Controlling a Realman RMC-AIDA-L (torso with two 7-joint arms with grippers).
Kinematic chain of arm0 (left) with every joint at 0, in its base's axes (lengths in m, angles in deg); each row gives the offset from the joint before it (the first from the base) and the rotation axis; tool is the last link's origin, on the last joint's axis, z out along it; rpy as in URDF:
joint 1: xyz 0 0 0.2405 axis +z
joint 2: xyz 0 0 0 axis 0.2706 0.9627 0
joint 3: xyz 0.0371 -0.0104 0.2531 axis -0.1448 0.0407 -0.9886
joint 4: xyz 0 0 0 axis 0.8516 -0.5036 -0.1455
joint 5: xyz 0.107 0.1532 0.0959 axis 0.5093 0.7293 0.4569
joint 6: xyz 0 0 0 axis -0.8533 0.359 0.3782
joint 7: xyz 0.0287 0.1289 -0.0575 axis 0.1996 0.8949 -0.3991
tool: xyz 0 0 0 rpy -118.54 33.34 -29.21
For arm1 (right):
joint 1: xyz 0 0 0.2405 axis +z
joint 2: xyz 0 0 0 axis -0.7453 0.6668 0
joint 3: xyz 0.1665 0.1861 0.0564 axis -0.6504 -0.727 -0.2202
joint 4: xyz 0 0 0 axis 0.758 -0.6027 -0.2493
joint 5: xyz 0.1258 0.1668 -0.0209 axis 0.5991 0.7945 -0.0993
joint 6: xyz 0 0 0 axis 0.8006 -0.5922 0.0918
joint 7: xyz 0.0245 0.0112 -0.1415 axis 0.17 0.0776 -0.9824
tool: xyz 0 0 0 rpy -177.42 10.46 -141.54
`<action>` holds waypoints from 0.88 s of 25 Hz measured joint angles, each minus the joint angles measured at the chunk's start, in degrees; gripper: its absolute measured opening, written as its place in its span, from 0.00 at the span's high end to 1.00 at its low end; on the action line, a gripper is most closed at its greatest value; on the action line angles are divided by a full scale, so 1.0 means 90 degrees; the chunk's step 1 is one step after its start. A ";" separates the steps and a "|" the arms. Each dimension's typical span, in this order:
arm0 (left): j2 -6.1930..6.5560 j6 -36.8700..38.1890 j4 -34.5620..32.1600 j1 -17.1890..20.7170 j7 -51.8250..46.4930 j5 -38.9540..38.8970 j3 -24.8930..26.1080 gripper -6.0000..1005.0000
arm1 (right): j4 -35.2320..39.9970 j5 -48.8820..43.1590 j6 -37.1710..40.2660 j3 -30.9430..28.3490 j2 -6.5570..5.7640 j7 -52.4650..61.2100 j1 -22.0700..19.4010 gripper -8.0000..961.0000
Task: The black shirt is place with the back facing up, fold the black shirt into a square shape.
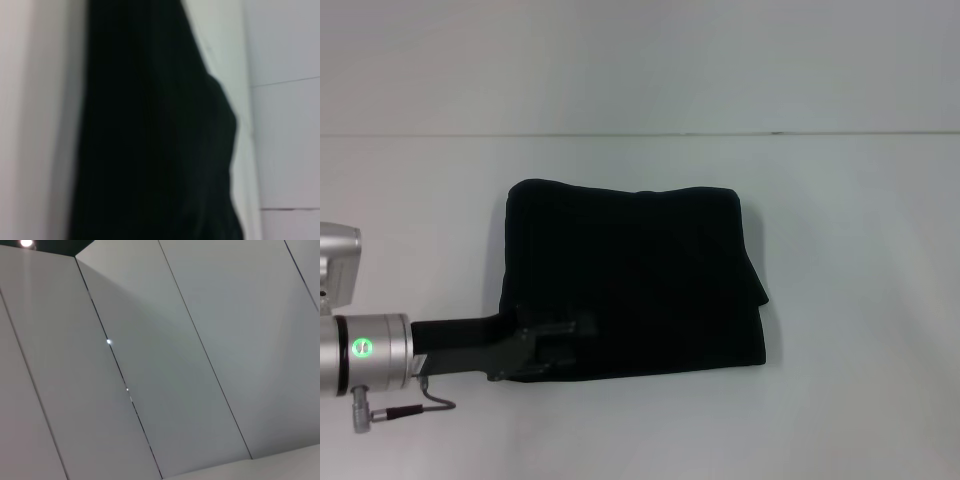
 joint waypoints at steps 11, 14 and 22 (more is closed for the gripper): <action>0.0300 0.1948 -0.0837 0.0122 0.0856 -0.0346 0.0452 0.37 | 0.0174 -0.0875 -0.0036 0.0111 -0.0243 0.0819 0.0146 0.11; 0.0255 0.1858 -0.1087 0.0070 0.1956 -0.0358 0.0428 0.37 | 0.0234 -0.1627 0.0057 0.0321 -0.0378 0.0903 0.0310 0.11; -0.0100 0.0931 -0.1156 -0.0228 0.5718 -0.0768 0.0241 0.36 | 0.0651 -0.2473 0.0186 0.0970 -0.0242 0.0296 0.0547 0.11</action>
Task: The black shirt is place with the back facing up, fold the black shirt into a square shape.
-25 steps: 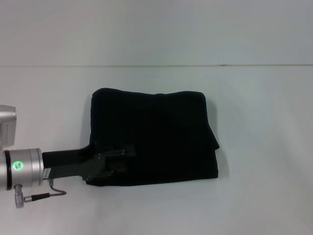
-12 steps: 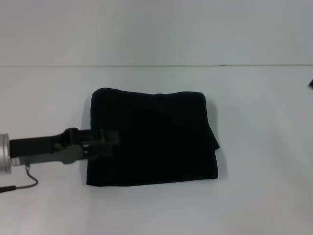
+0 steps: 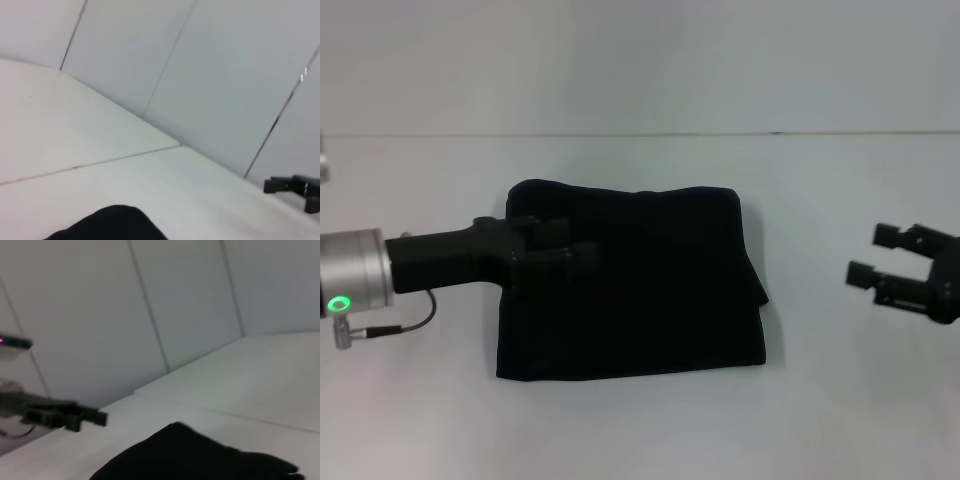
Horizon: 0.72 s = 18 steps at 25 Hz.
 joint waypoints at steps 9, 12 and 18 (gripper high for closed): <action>-0.0058 -0.0133 -0.0476 -0.0025 0.0193 0.0024 -0.0667 0.36 | 0.0034 -0.0042 -0.0297 0.0962 0.0184 -0.0028 0.0272 0.11; -0.0084 -0.0250 -0.0522 0.0054 0.0193 0.0037 -0.0771 0.36 | 0.0052 -0.0053 -0.0482 0.1150 0.0295 -0.0034 0.0316 0.11; -0.0185 -0.0454 -0.0715 0.0204 0.0306 0.0040 -0.0945 0.32 | 0.0026 -0.0057 -0.0611 0.1351 0.0349 -0.0040 0.0377 0.11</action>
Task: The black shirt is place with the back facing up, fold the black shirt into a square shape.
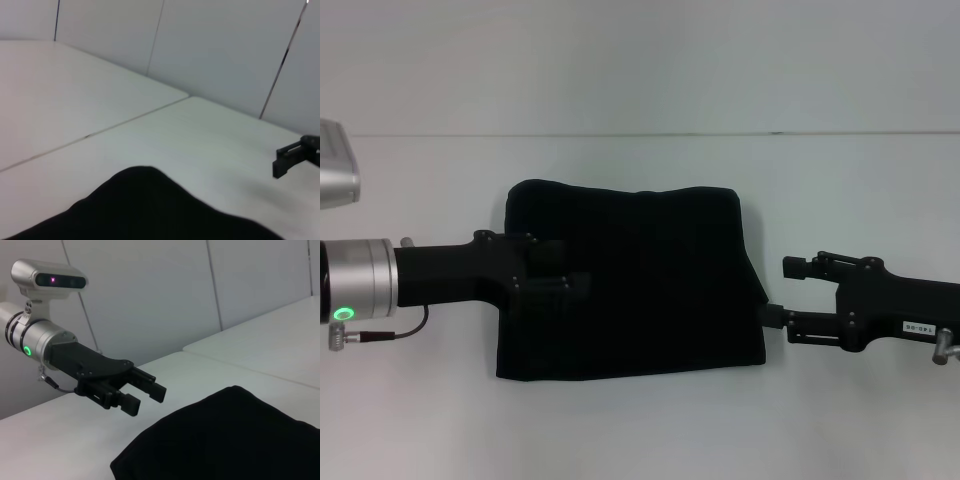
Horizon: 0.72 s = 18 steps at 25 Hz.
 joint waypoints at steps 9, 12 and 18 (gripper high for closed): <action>-0.0115 -0.0028 -0.0291 0.0185 0.0187 -0.0008 -0.0271 0.25 | -0.0093 0.0006 -0.0127 0.0042 0.0020 0.0000 0.0099 0.11; -0.0126 0.0009 -0.0289 0.0180 0.0211 0.0014 -0.0438 0.19 | -0.0096 -0.0010 -0.0175 0.0111 0.0020 -0.0001 0.0131 0.11; -0.0136 0.0017 -0.0300 0.0180 0.0321 -0.0044 -0.0460 0.09 | -0.0106 -0.0014 -0.0187 0.0139 0.0014 -0.0085 0.0145 0.11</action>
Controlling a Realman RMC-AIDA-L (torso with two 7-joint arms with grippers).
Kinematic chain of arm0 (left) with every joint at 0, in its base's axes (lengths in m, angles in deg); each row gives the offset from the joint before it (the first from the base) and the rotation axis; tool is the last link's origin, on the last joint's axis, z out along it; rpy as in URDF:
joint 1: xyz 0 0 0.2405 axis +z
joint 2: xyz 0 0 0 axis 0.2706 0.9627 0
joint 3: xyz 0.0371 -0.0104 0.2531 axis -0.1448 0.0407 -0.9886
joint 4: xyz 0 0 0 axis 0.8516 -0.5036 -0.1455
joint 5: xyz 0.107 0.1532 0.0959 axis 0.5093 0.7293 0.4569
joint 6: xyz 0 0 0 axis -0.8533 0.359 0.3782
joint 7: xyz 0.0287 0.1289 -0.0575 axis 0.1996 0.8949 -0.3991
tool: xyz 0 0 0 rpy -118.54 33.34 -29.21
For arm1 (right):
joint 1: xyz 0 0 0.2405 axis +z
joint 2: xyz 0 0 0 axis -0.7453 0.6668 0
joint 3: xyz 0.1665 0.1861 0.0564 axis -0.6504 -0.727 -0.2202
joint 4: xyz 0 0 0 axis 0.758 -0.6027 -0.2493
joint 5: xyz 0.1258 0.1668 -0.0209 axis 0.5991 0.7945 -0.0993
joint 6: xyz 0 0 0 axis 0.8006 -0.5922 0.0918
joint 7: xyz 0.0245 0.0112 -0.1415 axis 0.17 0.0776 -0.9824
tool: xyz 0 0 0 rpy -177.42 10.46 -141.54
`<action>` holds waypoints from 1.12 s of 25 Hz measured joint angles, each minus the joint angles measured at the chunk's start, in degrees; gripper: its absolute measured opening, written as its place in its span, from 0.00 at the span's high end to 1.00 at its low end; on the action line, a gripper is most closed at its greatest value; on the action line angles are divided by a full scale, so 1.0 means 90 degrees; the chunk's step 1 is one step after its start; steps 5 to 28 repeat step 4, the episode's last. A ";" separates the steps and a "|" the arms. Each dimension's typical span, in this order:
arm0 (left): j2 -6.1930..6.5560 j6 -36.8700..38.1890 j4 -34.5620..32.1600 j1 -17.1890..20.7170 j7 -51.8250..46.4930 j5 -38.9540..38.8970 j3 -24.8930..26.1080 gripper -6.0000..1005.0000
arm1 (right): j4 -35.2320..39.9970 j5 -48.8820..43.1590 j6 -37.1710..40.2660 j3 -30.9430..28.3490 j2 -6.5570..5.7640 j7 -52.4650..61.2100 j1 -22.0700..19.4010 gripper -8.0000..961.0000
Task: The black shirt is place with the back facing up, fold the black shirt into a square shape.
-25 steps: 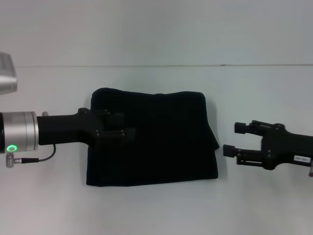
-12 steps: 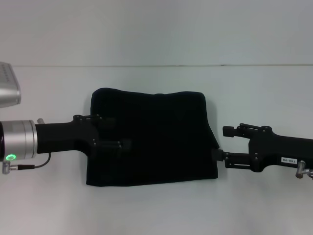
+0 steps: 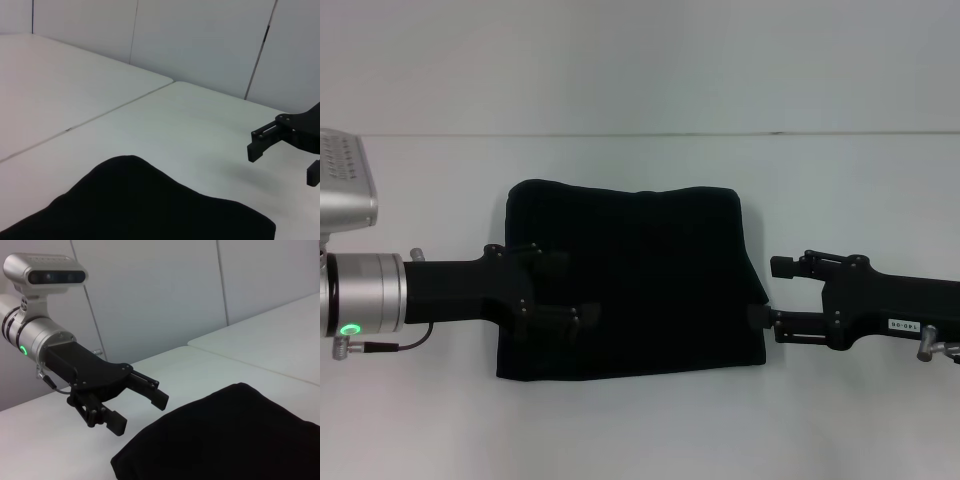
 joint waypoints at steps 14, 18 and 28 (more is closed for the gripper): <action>-0.0008 -0.0017 0.0019 -0.0001 0.0060 -0.0003 0.0001 0.09 | 0.0000 0.0000 -0.0007 0.0007 0.0010 -0.0027 0.0002 0.11; -0.0008 -0.0017 0.0019 -0.0001 0.0060 -0.0003 0.0001 0.09 | 0.0000 0.0000 -0.0007 0.0007 0.0010 -0.0027 0.0002 0.11; -0.0008 -0.0017 0.0019 -0.0001 0.0060 -0.0003 0.0001 0.09 | 0.0000 0.0000 -0.0007 0.0007 0.0010 -0.0027 0.0002 0.11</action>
